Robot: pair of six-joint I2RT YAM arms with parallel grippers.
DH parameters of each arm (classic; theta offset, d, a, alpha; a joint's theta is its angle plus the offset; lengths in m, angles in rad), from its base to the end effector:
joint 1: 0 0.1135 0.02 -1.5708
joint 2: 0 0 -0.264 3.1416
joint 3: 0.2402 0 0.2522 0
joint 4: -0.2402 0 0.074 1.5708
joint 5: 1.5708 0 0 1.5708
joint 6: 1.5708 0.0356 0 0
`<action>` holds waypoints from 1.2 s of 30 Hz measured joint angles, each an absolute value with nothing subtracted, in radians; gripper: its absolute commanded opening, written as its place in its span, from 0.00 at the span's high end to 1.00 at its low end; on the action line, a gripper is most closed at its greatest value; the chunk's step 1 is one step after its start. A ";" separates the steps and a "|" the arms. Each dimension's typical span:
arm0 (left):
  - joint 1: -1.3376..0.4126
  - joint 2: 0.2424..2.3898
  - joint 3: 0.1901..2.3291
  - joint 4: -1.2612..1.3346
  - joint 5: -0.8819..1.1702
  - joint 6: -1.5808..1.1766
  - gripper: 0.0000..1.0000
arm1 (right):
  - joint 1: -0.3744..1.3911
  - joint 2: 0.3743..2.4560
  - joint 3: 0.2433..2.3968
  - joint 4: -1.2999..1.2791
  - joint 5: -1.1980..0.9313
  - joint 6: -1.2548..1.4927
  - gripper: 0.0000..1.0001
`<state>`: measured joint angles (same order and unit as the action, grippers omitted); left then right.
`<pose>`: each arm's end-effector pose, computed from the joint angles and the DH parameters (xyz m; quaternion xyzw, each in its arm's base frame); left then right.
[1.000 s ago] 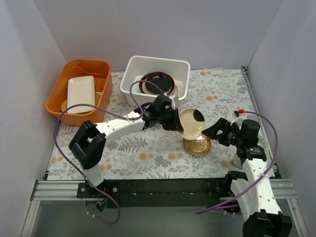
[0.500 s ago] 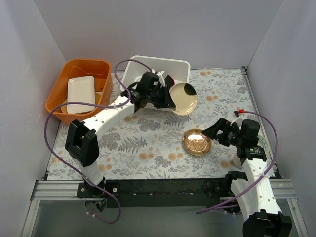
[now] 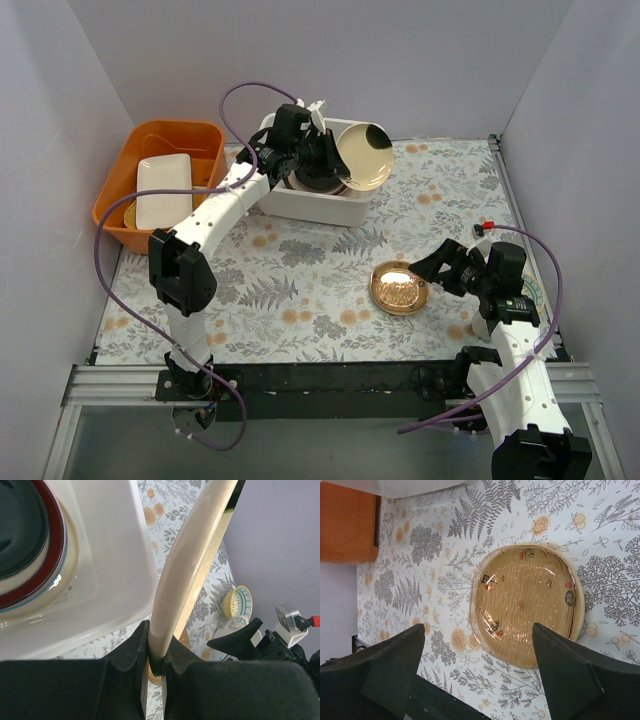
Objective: Place the plates into the plastic bin on the countertop
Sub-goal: Place the plate in the plastic bin.
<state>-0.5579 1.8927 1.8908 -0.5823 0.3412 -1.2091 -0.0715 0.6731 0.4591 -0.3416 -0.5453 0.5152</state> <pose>0.3655 -0.2421 0.3642 -0.2015 0.8481 -0.4556 0.1805 0.1553 0.0074 0.2296 0.1181 0.8435 0.3326 0.4049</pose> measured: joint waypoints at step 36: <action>-0.337 2.155 2.101 -0.644 0.477 -1.320 1.00 | -0.072 0.698 0.427 -0.341 -0.546 0.497 0.06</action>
